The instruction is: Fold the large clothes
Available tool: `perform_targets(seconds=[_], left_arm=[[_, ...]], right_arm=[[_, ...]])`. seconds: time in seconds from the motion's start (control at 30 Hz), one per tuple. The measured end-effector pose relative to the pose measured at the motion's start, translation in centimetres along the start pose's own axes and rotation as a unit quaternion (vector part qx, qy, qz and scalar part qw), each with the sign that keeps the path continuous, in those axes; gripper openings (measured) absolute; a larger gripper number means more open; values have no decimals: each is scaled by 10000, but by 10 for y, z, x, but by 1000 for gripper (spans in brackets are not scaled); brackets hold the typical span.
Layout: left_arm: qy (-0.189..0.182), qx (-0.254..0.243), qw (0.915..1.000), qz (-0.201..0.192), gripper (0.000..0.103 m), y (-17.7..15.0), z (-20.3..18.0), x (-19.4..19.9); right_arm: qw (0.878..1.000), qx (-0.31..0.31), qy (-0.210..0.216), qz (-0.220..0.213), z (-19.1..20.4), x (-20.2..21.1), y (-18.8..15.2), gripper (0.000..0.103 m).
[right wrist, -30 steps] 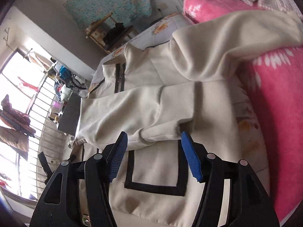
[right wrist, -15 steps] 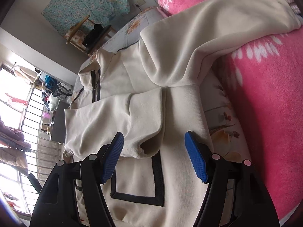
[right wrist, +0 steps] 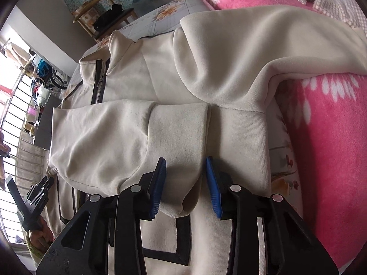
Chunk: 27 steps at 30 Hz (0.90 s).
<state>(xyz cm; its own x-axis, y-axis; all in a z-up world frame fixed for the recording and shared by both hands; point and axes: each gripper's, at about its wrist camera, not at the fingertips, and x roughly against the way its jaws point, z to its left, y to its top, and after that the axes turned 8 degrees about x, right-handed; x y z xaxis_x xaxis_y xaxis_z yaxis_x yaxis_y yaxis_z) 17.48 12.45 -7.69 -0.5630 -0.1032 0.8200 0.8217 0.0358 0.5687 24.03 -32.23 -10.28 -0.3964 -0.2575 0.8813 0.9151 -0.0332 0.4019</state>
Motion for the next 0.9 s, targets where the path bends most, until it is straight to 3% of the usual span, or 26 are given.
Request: perform_targets(seconds=[0.17,0.23,0.27,0.3,0.33,0.47,0.57,0.77,0.9], left_arm=[[206,-196,9996,-97,44,5,-8,-12],[321,-188,9992,-151,46,10,-7,-15],[359,-140,9991,-160,46,12,-5,-16],[331,-41,9993,-163,46,14,-2,-17],[244,107,9995,-186,45,16,3,-16],[-121,754,9968,-257,45,18,27,-12],[-196,1190,9922,-322,44,18,43,-10],[-451,2007,9784,-187,43,10,75,-17],[-547,2318,9708,-269,43,5,82,-17]], right_arm=[[9998,128,-141,32,6,-5,5,33],[9995,204,-245,5,8,-6,6,28],[9991,253,-332,-11,11,-5,7,20],[9987,310,-406,-30,12,-5,7,8],[9981,364,-489,-42,13,-4,8,4],[9979,422,-443,-217,18,9,13,3],[9976,461,-172,-482,31,29,26,2],[9904,1009,344,-879,102,50,81,2],[9732,1709,969,-1198,193,73,131,2]])
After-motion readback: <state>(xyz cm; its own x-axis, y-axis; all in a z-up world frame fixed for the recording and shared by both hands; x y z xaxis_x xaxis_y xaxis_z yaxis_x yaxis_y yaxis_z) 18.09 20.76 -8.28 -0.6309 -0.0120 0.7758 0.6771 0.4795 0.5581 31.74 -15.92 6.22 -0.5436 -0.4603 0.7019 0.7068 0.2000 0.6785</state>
